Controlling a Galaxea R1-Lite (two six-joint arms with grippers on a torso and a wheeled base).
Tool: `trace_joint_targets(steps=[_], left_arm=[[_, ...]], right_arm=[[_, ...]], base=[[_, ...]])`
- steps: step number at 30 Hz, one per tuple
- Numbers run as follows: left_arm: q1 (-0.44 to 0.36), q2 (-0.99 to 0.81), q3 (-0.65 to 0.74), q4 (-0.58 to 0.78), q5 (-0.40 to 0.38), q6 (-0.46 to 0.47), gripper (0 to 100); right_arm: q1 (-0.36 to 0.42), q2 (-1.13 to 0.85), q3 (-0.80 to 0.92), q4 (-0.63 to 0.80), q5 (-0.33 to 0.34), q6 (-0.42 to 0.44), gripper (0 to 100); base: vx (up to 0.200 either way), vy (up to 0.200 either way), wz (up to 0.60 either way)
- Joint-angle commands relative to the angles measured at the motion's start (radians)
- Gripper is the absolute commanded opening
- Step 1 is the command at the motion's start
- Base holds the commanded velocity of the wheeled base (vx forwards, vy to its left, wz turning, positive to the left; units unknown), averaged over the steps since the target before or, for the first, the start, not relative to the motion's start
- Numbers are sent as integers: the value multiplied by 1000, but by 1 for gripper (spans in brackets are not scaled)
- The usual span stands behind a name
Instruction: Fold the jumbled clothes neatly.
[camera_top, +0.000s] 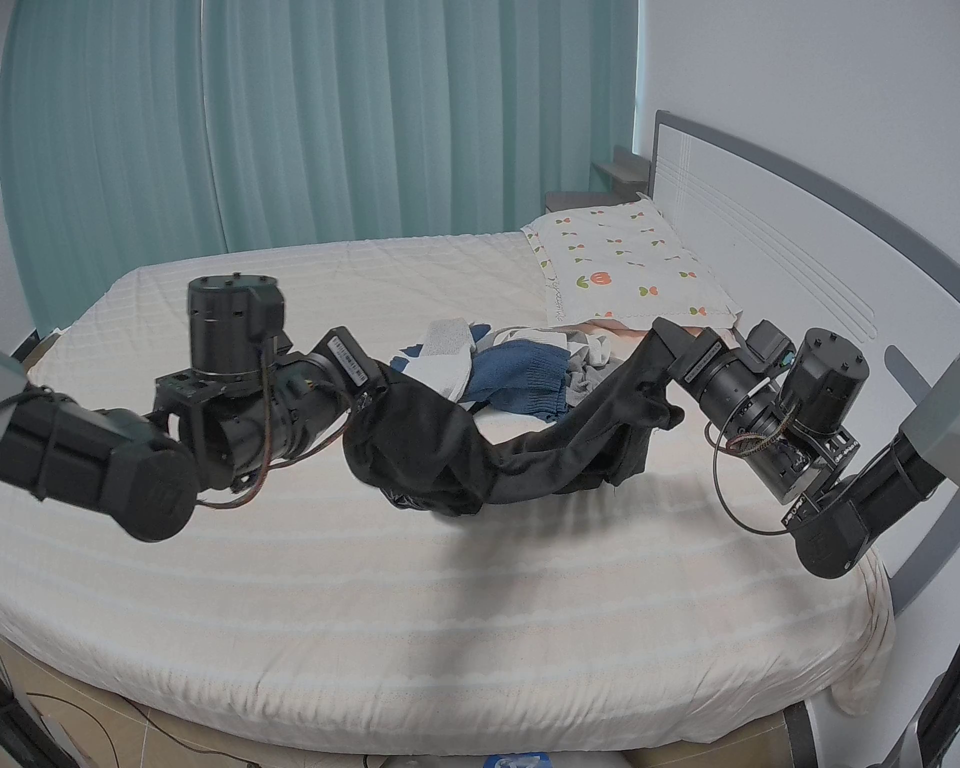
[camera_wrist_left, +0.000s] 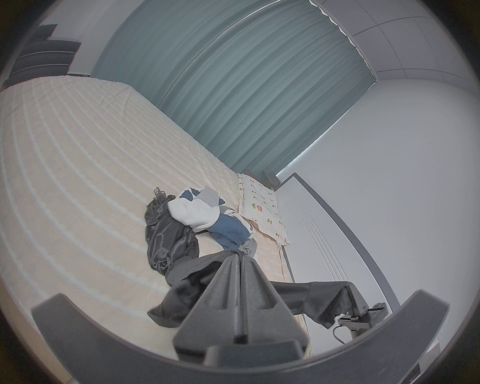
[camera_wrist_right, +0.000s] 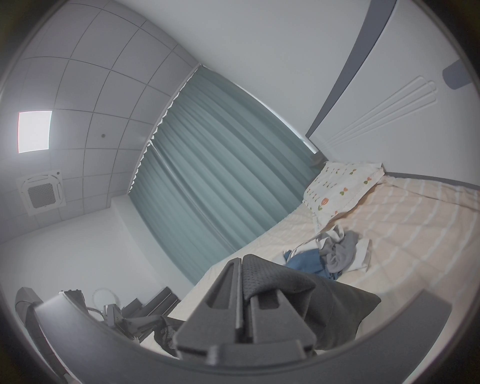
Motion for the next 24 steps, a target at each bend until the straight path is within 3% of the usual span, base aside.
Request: trace_joint_targets(steps=[1,3,12,24], left_arm=[[27,-153,162,-9,-5,-9,0],[27,-152,196,-9,-5,-17,0],[30,-155,302,-75,-45,-106,0],[23,-176,360,-131,-30,-165,0]], right_arm=[[38,10,59,24,27,-7,0],[38,22,73,24,29,-7,0],[42,50,157,25,20,-7,0],[65,41,154,27,-17,-16,0]], base=[[0,0,0],[0,0,0],[-200,0,0],[0,0,0]])
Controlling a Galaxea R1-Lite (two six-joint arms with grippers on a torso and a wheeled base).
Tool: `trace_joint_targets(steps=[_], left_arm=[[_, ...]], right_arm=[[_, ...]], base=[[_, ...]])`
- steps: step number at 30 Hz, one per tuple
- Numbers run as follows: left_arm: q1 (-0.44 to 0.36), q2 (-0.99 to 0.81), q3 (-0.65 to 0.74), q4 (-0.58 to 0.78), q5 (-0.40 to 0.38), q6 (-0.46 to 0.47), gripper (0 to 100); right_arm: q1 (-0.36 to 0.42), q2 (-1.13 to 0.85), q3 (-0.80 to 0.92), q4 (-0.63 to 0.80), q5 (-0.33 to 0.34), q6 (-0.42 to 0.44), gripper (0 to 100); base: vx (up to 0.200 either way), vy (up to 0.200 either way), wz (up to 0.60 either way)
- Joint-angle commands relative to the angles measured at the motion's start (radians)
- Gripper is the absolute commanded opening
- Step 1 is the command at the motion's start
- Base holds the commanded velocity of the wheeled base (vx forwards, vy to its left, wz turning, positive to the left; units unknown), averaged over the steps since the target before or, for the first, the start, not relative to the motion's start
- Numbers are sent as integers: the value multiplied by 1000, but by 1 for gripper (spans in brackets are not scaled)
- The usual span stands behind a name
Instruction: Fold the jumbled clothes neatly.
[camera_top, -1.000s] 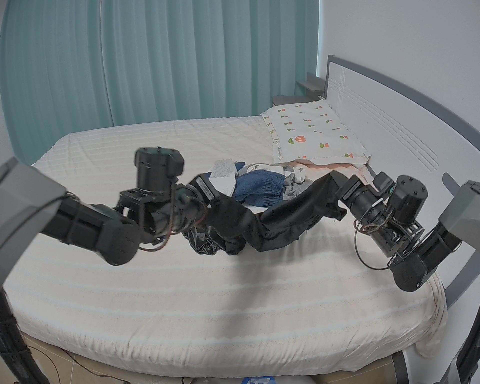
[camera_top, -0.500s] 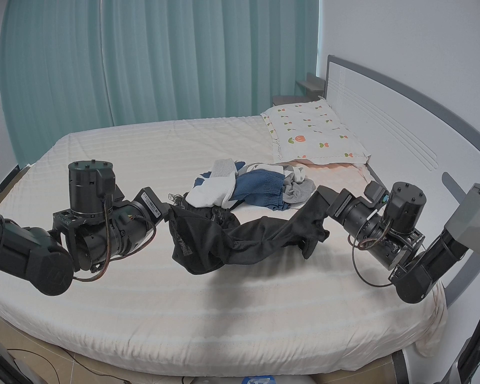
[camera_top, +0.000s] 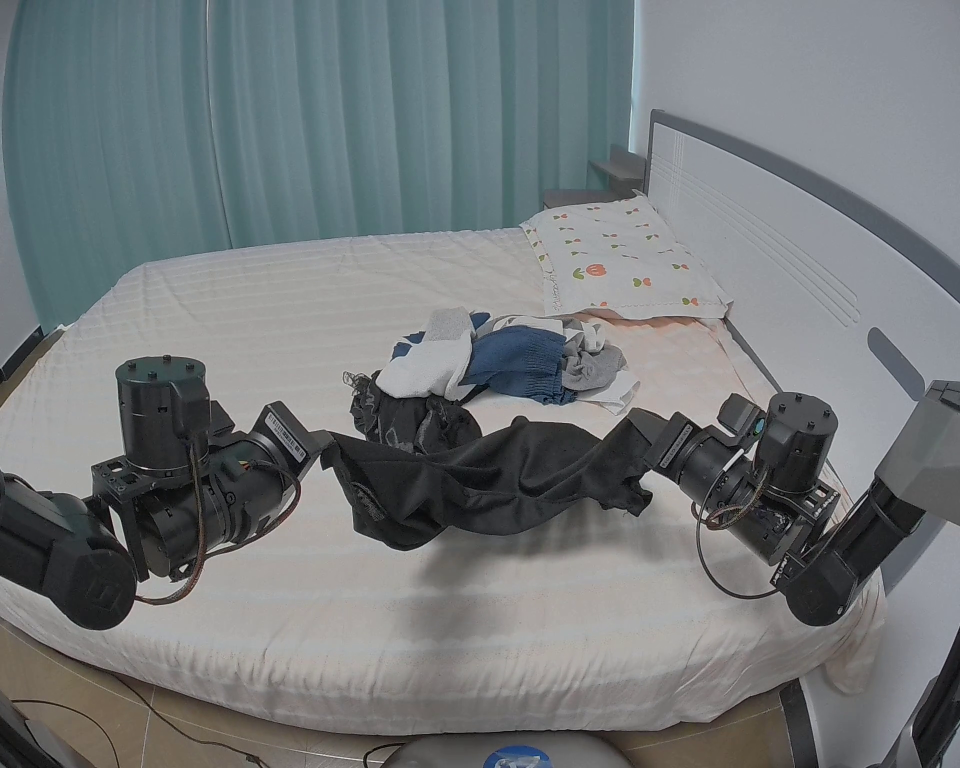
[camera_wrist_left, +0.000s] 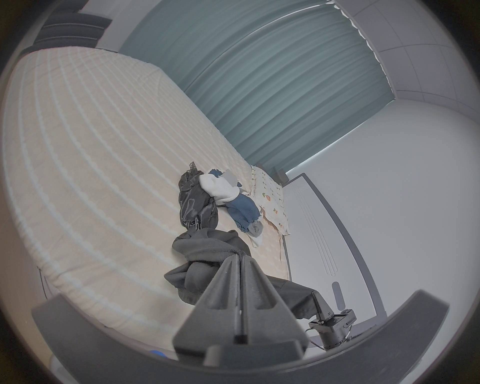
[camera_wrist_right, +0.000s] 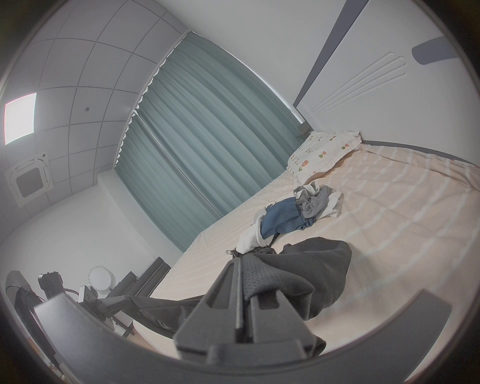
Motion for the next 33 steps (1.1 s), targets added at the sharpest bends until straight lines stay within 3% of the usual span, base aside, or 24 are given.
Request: trace_joint_targets(steps=[1,11,19,33], left_arm=[[6,-34,12,1,-3,-13,0],[16,-88,37,-1,-2,-9,0],[55,-125,32,1,-2,-4,0],[87,-160,18,5,0,0,0]], right_arm=[[14,3,0,0,-24,-17,0],[33,-46,-61,100,-87,-72,0],[56,-63,-92,88,-139,-80,0],[91,-78,-144,80,-136,-134,0]], base=[[0,200,0],[0,200,0],[0,200,0],[0,200,0]])
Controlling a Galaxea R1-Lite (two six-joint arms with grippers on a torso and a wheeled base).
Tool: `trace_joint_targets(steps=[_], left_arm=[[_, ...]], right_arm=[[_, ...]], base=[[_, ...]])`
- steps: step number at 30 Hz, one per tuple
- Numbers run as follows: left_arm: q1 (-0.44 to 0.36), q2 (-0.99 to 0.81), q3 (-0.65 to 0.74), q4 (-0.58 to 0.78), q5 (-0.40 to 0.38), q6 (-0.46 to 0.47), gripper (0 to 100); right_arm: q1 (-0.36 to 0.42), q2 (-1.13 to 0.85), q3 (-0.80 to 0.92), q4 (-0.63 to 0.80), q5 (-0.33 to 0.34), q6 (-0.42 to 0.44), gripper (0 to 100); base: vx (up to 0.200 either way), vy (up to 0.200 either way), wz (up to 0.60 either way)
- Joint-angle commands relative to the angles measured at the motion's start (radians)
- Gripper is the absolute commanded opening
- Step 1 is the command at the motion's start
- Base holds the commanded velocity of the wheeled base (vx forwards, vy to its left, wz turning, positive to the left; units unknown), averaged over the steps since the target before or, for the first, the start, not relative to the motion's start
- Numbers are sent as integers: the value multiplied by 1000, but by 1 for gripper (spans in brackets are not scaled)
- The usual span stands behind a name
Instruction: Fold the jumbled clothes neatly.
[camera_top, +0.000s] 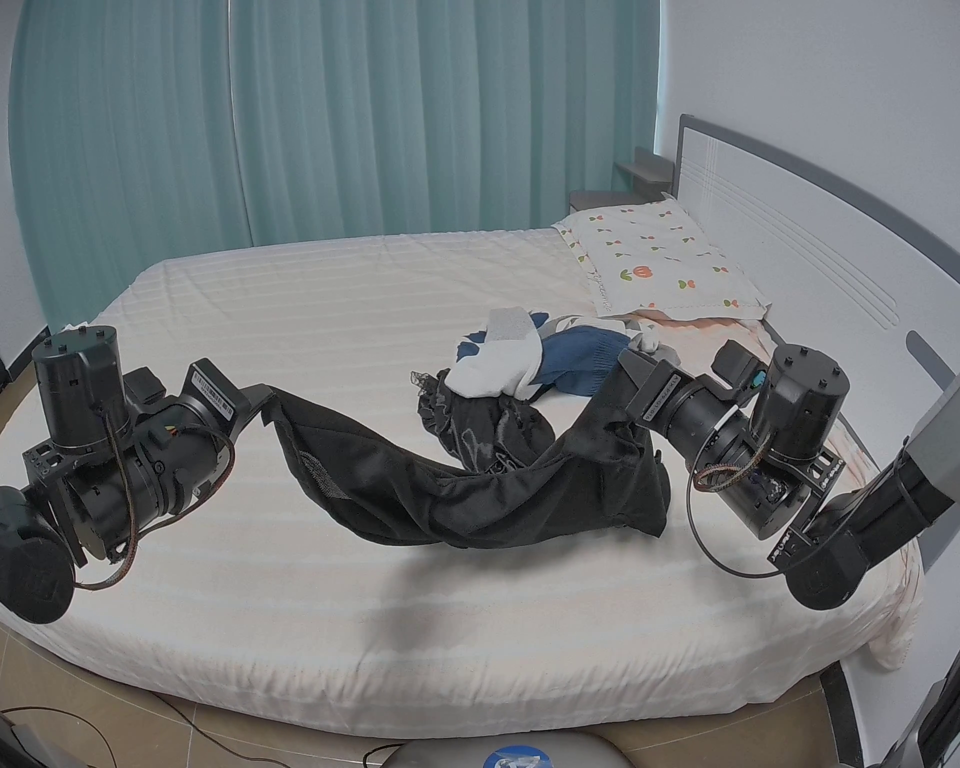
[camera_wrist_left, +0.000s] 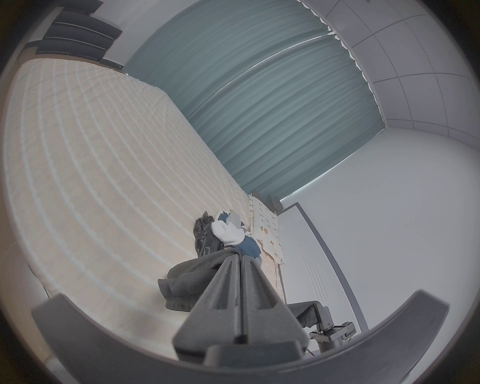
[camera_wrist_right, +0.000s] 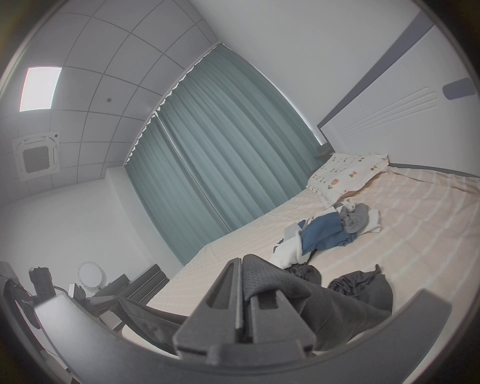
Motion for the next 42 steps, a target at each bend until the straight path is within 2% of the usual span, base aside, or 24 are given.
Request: trace_joint_targets(steps=[1,12,42], left_arm=[[3,-7,-4,2,1,0,0],[26,-9,-5,-3,2,0,0],[29,-24,-10,5,2,7,0]], right_arm=[[4,7,-26,2,4,-7,0],[38,20,-44,-7,8,-5,0],[38,22,-51,-9,12,-5,0]], base=[[0,200,0],[0,200,0],[0,200,0]])
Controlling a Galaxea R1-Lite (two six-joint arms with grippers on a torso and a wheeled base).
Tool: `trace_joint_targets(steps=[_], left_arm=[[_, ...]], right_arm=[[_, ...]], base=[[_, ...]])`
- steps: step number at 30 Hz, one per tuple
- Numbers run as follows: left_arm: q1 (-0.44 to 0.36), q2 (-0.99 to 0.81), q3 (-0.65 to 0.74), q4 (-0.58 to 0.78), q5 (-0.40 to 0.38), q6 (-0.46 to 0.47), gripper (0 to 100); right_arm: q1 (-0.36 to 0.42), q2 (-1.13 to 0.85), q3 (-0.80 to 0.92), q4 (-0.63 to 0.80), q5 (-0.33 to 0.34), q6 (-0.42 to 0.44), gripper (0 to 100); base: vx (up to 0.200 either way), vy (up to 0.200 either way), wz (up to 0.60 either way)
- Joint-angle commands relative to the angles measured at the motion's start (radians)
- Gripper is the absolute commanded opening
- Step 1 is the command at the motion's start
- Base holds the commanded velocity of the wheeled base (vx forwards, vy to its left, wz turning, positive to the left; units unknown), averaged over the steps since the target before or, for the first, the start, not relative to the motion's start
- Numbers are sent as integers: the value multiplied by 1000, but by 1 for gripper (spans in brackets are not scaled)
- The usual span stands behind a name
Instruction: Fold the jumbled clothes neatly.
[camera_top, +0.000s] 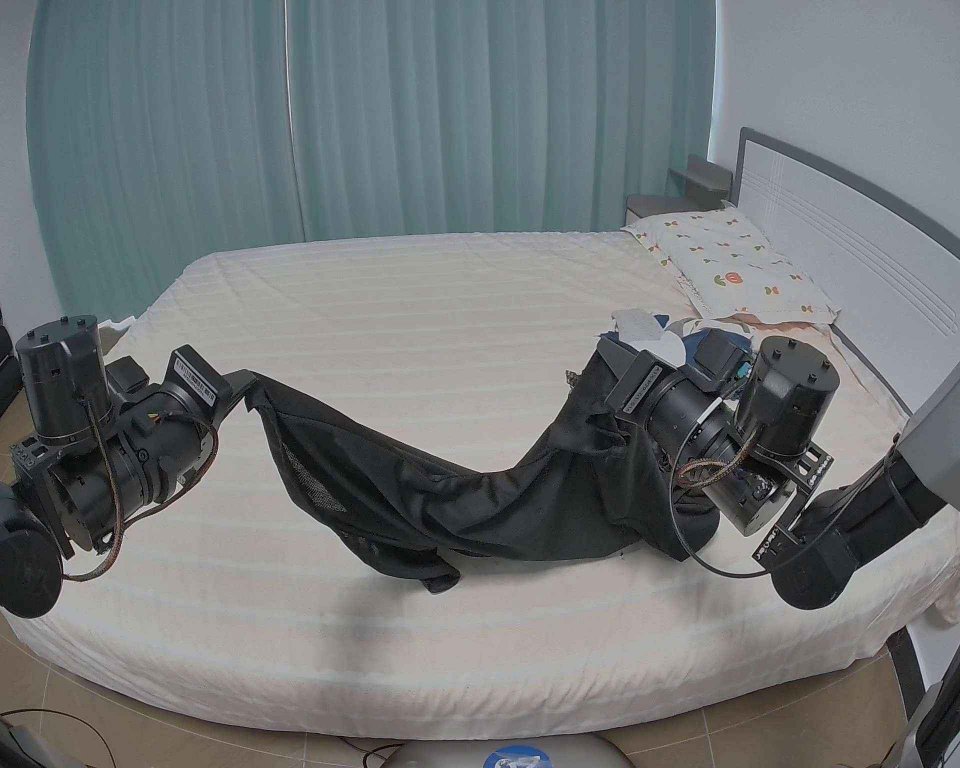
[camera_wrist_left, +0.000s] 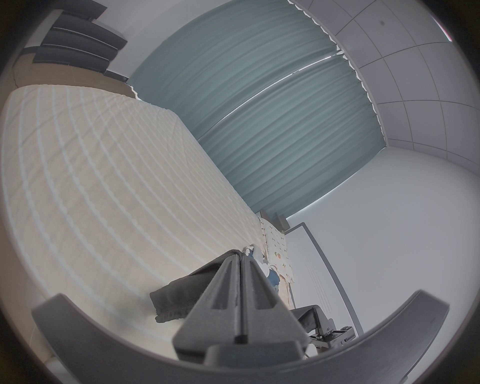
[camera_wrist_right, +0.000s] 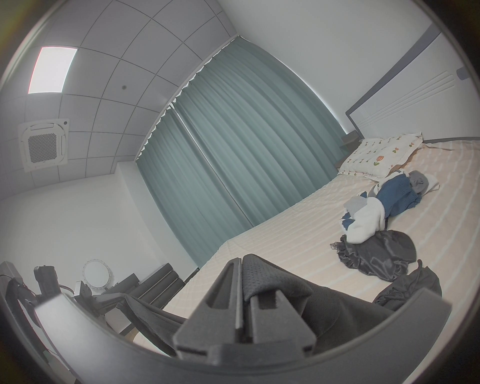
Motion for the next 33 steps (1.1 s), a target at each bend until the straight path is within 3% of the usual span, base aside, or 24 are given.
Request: trace_joint_targets(steps=[1,24,30,33], left_arm=[[0,3,0,0,0,-1,0],[-9,7,25,3,0,-1,0],[-35,7,80,6,-11,-1,0],[-54,0,95,35,-13,-2,0]], right_arm=[[-1,3,4,-1,0,2,0],[-7,-8,47,-7,0,11,0],[-62,-40,134,-6,5,41,0],[-68,-66,210,-7,45,75,0]], base=[[0,200,0],[0,200,0],[0,0,0],[-200,0,0]])
